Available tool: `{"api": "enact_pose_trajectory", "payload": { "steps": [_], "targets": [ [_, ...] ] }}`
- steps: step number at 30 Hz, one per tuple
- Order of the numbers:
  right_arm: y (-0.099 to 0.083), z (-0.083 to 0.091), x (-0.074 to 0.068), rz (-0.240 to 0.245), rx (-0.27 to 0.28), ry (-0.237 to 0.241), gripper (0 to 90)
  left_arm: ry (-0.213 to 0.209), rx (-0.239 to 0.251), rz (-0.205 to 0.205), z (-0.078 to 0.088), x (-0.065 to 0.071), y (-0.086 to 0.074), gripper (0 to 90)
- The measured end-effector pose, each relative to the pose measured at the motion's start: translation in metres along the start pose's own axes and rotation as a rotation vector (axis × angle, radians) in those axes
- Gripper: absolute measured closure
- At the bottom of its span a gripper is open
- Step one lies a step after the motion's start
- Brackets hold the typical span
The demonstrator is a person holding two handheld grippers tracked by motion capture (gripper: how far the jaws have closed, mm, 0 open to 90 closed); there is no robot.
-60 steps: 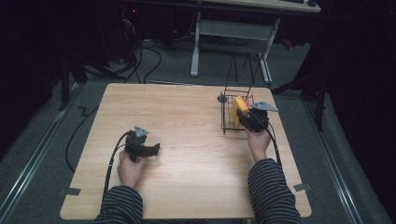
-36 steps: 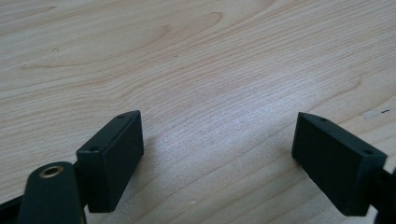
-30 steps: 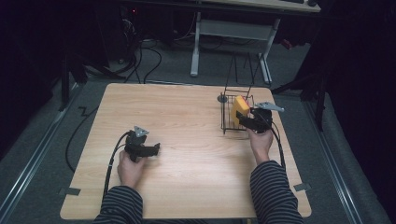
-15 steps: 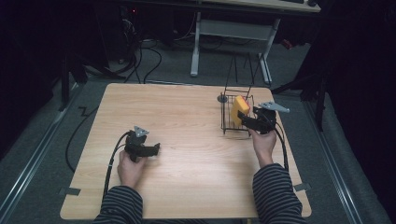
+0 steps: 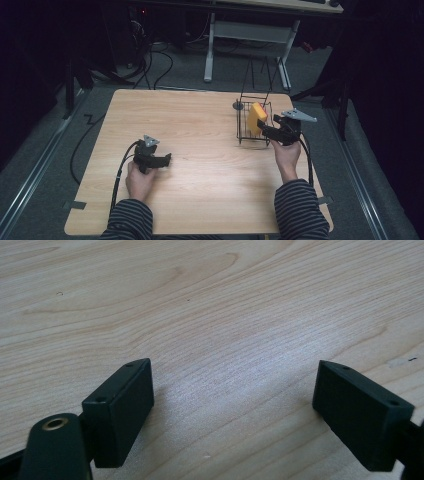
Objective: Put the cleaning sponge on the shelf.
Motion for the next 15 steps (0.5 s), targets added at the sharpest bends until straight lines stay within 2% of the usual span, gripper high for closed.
{"api": "enact_pose_trajectory", "payload": {
  "steps": [5,15],
  "targets": [
    [0.002,0.007,-0.001,-0.011,0.009,0.015,27.6,0.000,0.000,0.000,0.000,0.000,0.000,17.4],
    [0.005,0.023,-0.004,-0.002,0.029,0.028,29.0,0.000,0.000,0.000,0.000,0.000,0.000,17.4]
  ]
}}
Point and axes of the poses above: each handheld gripper's, and its own axes: z roughly backward along the jaws, y roughly out of its top, x roughly to its right, the point moved 2 cm from there along -z, roughly forward along the jaws, and after that the axes turned 1 degree about y, right-handed, at the moved point
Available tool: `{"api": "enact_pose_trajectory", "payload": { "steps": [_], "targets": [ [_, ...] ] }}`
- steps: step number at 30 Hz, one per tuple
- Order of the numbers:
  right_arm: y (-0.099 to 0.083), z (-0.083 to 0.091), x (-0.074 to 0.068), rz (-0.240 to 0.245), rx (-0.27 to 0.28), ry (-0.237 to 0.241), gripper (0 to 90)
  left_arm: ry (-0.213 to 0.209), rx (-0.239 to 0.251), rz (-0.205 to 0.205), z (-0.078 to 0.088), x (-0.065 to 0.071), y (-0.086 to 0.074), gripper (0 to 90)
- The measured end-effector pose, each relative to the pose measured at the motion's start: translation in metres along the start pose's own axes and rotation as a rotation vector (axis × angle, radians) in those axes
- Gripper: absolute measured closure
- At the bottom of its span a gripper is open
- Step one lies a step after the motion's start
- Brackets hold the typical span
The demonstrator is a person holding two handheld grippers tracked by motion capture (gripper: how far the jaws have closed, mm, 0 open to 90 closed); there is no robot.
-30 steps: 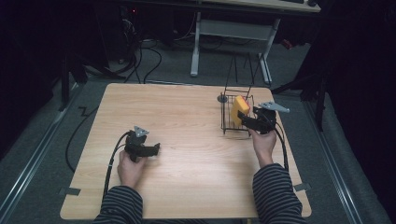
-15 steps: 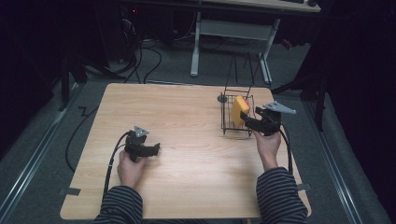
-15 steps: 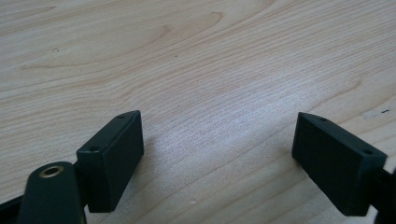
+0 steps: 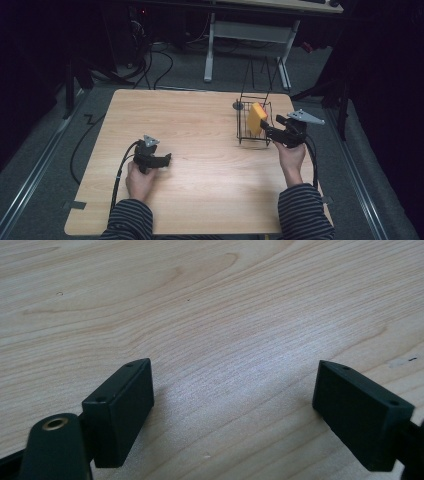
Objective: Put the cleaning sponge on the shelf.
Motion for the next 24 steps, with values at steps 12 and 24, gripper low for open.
{"api": "enact_pose_trajectory", "payload": {
  "steps": [12,24],
  "targets": [
    [0.003,0.019,-0.007,-0.001,0.007,0.035,30.3,0.000,0.000,-0.001,0.000,0.000,0.000,17.4],
    [0.003,0.040,-0.006,-0.003,0.043,0.035,33.1,-0.001,0.000,0.002,0.000,0.000,0.000,17.4]
  ]
}}
Point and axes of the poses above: each handheld gripper's, and its own axes: z roughly backward along the jaws, y roughly out of its top, x roughly to its right, the point moved 2 cm from there along -z, roughly forward along the jaws, and after that the axes turned 1 degree about y, right-handed, at the moved point
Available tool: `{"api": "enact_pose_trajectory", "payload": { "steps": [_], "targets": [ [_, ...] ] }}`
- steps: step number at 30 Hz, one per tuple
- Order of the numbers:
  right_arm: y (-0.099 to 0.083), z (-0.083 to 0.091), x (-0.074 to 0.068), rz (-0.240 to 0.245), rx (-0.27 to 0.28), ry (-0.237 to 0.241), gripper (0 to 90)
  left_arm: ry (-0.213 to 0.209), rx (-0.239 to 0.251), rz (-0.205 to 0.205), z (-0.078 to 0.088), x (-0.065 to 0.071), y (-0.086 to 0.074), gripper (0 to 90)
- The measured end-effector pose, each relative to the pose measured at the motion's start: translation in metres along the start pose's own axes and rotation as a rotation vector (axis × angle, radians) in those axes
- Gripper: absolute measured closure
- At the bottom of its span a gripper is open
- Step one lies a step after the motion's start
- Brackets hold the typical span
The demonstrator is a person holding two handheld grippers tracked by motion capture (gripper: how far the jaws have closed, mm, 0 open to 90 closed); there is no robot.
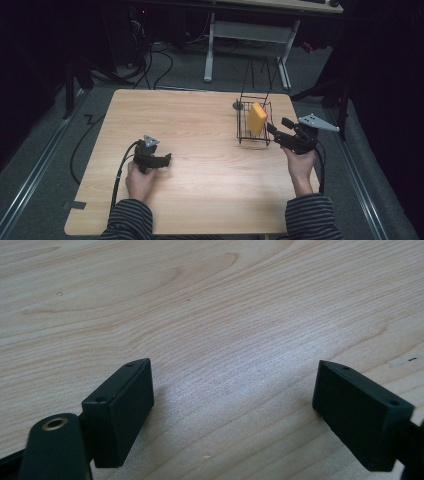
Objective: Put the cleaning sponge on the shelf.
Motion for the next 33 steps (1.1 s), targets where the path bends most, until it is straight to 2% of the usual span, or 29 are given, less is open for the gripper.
{"api": "enact_pose_trajectory", "payload": {
  "steps": [7,12,33],
  "targets": [
    [-0.006,0.015,0.006,-0.022,0.015,0.001,33.7,0.000,0.000,0.000,0.000,0.000,0.000,17.4],
    [-0.009,0.022,0.005,-0.021,0.021,0.003,33.8,0.000,0.000,0.000,0.000,0.000,0.000,17.4],
    [-0.020,0.041,-0.007,-0.008,0.030,0.028,34.1,0.001,0.000,0.000,0.000,0.000,0.000,17.4]
  ]
}}
Point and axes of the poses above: each handheld gripper's, and its own axes: z roughly backward along the jaws, y roughly out of its top, x roughly to its right, the point moved 2 cm from there along -z, roughly forward along the jaws, and after that the axes turned 1 degree about y, right-handed, at the moved point
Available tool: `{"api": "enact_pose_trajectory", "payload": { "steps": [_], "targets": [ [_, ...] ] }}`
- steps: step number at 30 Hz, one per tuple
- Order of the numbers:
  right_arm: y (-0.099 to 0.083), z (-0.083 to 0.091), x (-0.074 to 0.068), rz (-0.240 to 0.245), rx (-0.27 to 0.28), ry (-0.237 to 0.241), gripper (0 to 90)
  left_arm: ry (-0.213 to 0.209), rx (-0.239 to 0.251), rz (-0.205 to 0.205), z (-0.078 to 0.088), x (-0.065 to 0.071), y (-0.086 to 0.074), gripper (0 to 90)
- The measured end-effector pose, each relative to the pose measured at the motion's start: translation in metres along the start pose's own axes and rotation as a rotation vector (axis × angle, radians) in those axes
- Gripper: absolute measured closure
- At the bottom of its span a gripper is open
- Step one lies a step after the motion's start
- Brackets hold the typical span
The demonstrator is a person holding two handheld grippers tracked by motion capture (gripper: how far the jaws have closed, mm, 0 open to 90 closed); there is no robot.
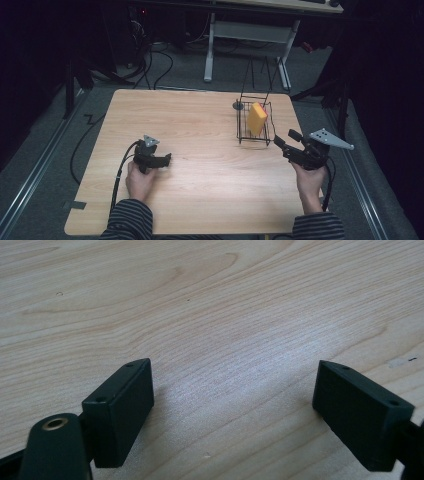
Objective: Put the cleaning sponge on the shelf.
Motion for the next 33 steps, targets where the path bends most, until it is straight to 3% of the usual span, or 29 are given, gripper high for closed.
{"api": "enact_pose_trajectory", "payload": {
  "steps": [33],
  "targets": [
    [-0.035,-0.006,-0.019,0.003,-0.048,0.040,35.9,0.001,0.001,-0.002,0.000,0.000,0.000,17.4]
  ]
}}
Point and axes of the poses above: each handheld gripper's, and its own axes: z roughly backward along the jaws, y roughly out of its top, x roughly to its right, the point moved 2 cm from there along -z, roughly forward along the jaws, and after that the axes turned 1 degree about y, right-handed, at the moved point
